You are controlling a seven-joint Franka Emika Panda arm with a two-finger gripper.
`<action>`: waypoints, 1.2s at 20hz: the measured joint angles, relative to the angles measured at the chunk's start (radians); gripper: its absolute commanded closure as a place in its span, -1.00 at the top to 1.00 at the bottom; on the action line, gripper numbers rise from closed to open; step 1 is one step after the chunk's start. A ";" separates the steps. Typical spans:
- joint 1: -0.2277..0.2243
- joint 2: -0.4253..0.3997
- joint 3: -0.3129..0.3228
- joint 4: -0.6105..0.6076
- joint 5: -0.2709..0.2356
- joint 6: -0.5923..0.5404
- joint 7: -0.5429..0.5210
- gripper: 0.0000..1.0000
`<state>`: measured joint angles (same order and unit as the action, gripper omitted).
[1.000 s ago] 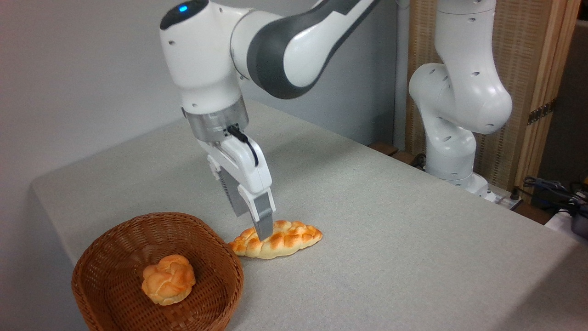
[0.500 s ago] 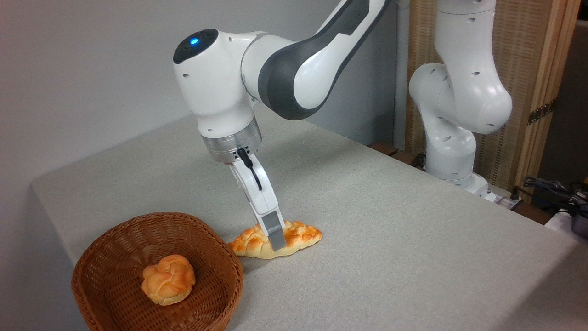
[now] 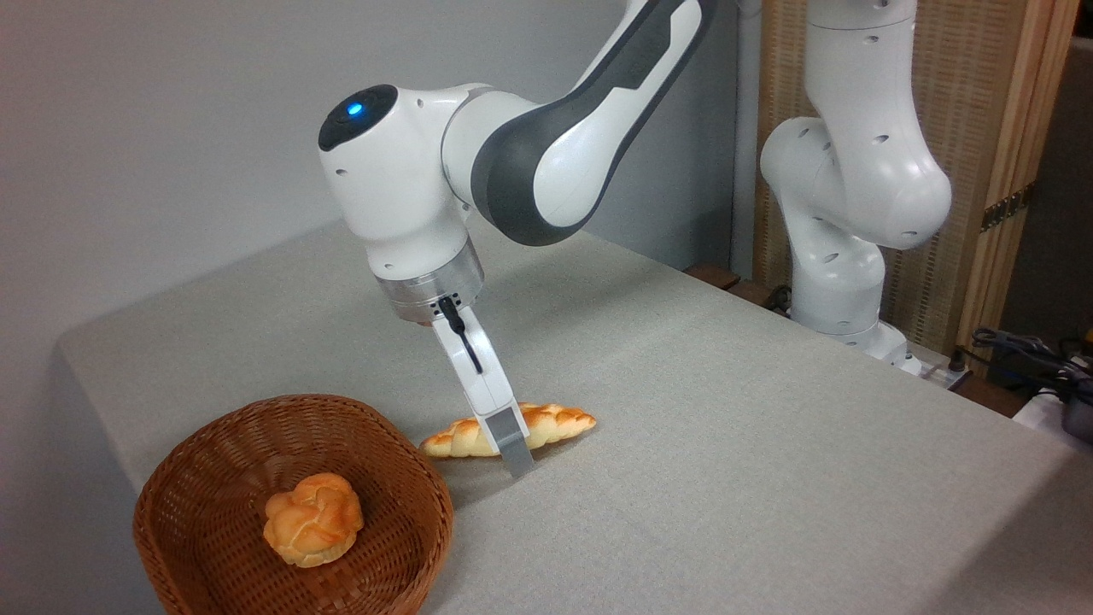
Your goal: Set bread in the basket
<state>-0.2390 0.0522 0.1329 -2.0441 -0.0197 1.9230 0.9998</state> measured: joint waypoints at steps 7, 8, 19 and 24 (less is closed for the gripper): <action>-0.001 0.000 0.000 0.000 0.000 0.000 0.019 -0.47; -0.001 0.000 0.000 0.000 0.000 0.000 0.021 -0.47; -0.001 -0.001 0.000 0.000 0.000 0.000 0.022 -0.45; -0.003 -0.005 -0.002 0.000 0.000 0.000 0.022 -0.42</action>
<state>-0.2422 0.0469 0.1311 -2.0438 -0.0198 1.9230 1.0220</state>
